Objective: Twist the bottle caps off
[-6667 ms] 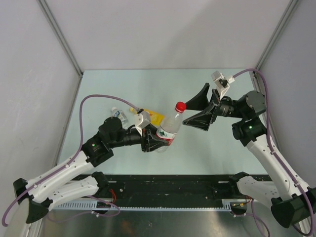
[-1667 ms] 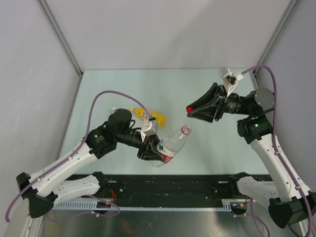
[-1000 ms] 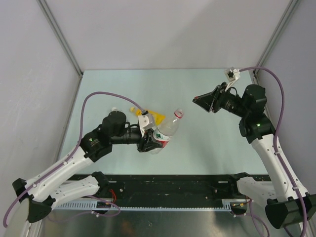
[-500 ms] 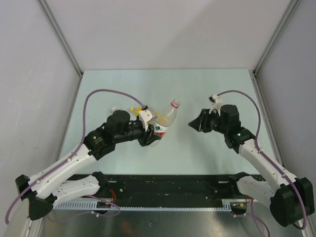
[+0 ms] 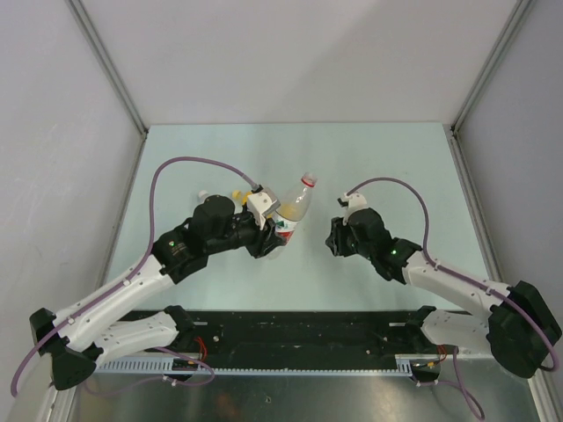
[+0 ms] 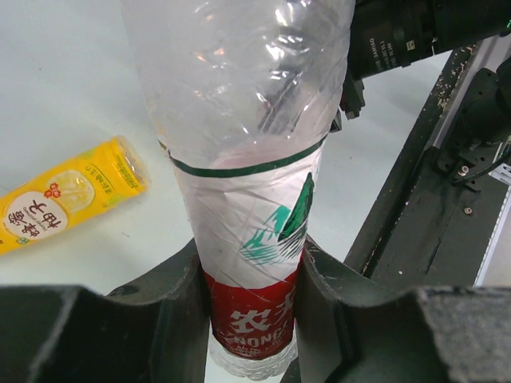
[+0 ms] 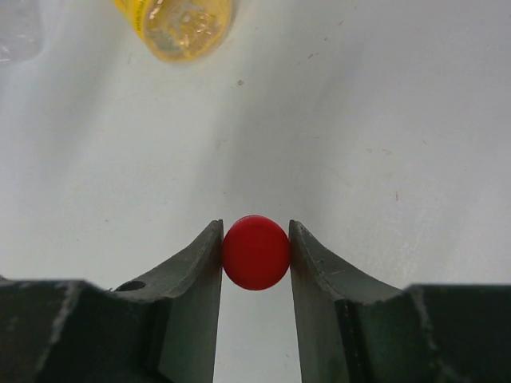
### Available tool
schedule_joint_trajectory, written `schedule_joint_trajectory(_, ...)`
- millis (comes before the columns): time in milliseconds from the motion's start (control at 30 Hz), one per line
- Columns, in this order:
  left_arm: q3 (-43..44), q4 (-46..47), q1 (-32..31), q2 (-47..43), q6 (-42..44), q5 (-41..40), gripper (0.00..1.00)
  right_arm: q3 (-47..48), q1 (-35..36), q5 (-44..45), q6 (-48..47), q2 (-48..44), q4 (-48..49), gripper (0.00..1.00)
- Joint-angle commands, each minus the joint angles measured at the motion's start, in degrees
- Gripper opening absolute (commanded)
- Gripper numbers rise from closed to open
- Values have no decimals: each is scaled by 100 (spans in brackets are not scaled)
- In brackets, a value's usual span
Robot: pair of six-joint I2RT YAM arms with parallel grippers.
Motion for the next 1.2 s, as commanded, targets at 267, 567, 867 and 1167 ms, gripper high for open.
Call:
schedule_joint_trajectory(267,97,163,31,-23,-127,-24,2,-2,150,578,-30,309,286,78)
schedule_joint_trajectory(567,58,161,25,-87,-121,-18,2,110,20,288,-47,-66,378,97)
schedule_joint_trajectory(867,68,169,25,-197,-102,-22,4,744,-597,-1013,-386,-748,168,99)
schedule_joint_trajectory(1167,41,200,25,-323,-9,382,4,1204,-2148,-4822,726,-1210,1349,99)
